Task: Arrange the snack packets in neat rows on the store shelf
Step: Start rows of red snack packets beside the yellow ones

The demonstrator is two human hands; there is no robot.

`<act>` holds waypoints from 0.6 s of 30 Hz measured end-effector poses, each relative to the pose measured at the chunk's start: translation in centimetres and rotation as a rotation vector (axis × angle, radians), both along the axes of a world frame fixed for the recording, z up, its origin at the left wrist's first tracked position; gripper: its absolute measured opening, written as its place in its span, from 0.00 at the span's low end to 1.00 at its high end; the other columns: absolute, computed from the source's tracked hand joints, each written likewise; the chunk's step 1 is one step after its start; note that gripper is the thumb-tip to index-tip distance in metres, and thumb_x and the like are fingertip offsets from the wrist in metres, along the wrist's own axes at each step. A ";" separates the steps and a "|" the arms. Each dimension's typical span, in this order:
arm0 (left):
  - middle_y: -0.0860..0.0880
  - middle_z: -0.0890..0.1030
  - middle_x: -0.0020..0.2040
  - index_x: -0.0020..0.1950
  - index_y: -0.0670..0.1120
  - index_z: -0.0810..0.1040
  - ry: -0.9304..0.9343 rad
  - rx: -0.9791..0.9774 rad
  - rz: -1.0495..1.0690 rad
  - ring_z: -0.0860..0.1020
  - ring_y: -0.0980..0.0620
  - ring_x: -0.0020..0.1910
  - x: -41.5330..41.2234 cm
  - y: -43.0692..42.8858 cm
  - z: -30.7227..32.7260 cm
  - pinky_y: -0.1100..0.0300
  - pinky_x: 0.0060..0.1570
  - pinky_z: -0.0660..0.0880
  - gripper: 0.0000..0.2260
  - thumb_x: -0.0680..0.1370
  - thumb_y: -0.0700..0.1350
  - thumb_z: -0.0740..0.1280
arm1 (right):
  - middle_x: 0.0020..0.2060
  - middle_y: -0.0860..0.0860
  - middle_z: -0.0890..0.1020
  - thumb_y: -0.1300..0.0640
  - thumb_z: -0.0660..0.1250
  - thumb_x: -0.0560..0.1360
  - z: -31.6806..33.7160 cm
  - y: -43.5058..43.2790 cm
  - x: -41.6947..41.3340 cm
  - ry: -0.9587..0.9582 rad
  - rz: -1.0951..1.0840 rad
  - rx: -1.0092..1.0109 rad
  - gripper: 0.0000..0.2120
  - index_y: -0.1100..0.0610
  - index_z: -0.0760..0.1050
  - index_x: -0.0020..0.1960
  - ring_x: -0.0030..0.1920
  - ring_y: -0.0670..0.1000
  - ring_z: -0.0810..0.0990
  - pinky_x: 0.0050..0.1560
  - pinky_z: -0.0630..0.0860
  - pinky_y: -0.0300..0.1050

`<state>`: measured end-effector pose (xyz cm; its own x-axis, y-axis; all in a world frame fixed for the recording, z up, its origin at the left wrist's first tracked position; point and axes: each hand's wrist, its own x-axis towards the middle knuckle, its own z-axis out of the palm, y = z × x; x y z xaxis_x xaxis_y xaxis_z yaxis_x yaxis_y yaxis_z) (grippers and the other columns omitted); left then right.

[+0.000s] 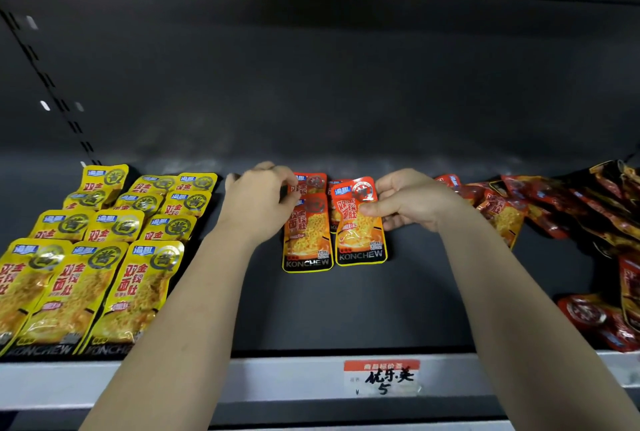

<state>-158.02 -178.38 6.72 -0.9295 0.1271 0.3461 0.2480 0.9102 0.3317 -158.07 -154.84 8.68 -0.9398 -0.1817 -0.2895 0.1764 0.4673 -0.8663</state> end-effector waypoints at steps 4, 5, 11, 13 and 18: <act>0.52 0.76 0.54 0.56 0.54 0.78 -0.004 0.003 -0.004 0.76 0.48 0.55 0.1 0.1 0.0 0.49 0.59 0.63 0.08 0.78 0.51 0.64 | 0.43 0.54 0.86 0.62 0.75 0.71 -0.1 -0.2 0.1 -0.012 0.021 0.042 0.13 0.61 0.80 0.55 0.39 0.47 0.84 0.36 0.78 0.38; 0.52 0.76 0.54 0.56 0.54 0.78 -0.002 0.004 -0.008 0.76 0.48 0.55 0.1 0.1 0.0 0.50 0.58 0.63 0.08 0.78 0.51 0.65 | 0.43 0.53 0.86 0.62 0.75 0.71 -0.1 -0.3 0.2 -0.015 0.026 0.051 0.13 0.61 0.80 0.55 0.39 0.47 0.84 0.36 0.78 0.38; 0.53 0.76 0.51 0.55 0.54 0.78 0.011 0.016 -0.016 0.76 0.50 0.53 0.0 0.2 0.0 0.52 0.55 0.62 0.07 0.78 0.51 0.65 | 0.39 0.51 0.86 0.58 0.76 0.70 -0.4 -0.9 0.2 0.016 0.032 0.209 0.13 0.57 0.77 0.52 0.34 0.46 0.84 0.27 0.68 0.36; 0.53 0.75 0.51 0.54 0.54 0.78 0.013 0.013 -0.015 0.76 0.49 0.53 0.0 0.1 0.0 0.51 0.55 0.62 0.07 0.78 0.51 0.65 | 0.40 0.51 0.86 0.56 0.77 0.70 -0.4 -0.9 0.2 0.031 0.021 0.235 0.14 0.56 0.77 0.51 0.32 0.46 0.81 0.25 0.65 0.35; 0.53 0.76 0.53 0.55 0.54 0.78 0.014 0.009 -0.012 0.76 0.49 0.54 0.1 0.2 0.1 0.49 0.58 0.63 0.07 0.78 0.51 0.65 | 0.40 0.51 0.84 0.53 0.78 0.69 -0.2 -1.0 0.4 0.058 0.010 0.302 0.17 0.56 0.75 0.53 0.31 0.45 0.77 0.24 0.67 0.34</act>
